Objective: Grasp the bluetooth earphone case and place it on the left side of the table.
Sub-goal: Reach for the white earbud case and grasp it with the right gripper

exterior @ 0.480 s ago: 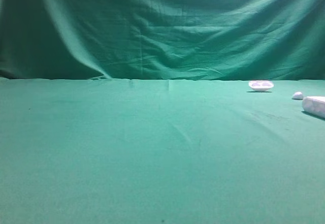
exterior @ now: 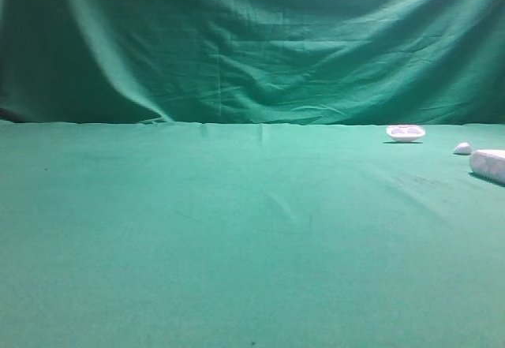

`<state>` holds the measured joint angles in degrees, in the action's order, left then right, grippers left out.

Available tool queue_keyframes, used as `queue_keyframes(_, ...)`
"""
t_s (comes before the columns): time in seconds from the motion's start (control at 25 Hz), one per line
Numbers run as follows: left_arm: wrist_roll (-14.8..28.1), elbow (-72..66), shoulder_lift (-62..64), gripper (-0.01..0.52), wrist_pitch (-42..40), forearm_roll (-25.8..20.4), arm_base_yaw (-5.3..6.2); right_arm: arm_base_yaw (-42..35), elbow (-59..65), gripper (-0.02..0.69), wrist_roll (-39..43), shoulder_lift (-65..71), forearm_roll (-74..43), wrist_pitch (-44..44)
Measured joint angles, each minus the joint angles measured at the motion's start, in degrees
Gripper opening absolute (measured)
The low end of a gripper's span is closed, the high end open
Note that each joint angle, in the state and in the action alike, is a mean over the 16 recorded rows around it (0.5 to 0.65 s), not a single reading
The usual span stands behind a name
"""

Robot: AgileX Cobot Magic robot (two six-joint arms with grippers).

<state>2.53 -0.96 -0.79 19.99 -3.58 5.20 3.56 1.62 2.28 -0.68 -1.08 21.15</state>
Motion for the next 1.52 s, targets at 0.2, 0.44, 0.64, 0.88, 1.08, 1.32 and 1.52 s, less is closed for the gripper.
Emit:
queue_keyframes(0.2, 0.0, 0.0, 0.0, 0.0, 0.0, 0.0, 0.0, 0.0, 0.0, 0.0, 0.2, 0.0, 0.8, -1.7)
queue_keyframes(0.44, 0.0, 0.0, 0.0, 0.0, 0.0, 0.0, 0.0, 0.0, 0.0, 0.0, 1.0, 0.0, 3.9, -9.9)
queue_keyframes(0.64, 0.0, 0.0, 0.0, 0.0, 0.0, 0.0, 0.0, 0.0, -1.5, 0.0, 1.3, 0.6, 6.5, -15.4)
queue_keyframes(0.88, 0.0, 0.0, 0.0, 0.0, 0.0, 0.0, 0.0, 0.0, -8.3, 0.0, 0.3, 6.6, 7.3, -11.4)
queue_keyframes(1.08, 0.0, 0.0, 0.0, 0.0, 0.0, 0.0, 0.0, 0.0, -17.6, 0.0, -0.8, 16.6, 7.2, 1.6)
queue_keyframes(1.32, 0.0, 0.0, 0.0, 0.0, 0.0, 0.0, 0.0, 0.0, -29.3, 0.0, -2.4, 32.2, 7.8, 16.0)
queue_keyframes(1.52, 0.0, 0.0, 0.0, 0.0, 0.0, 0.0, 0.0, 1.0, -37.0, 0.0, -3.8, 45.6, 8.8, 22.3)
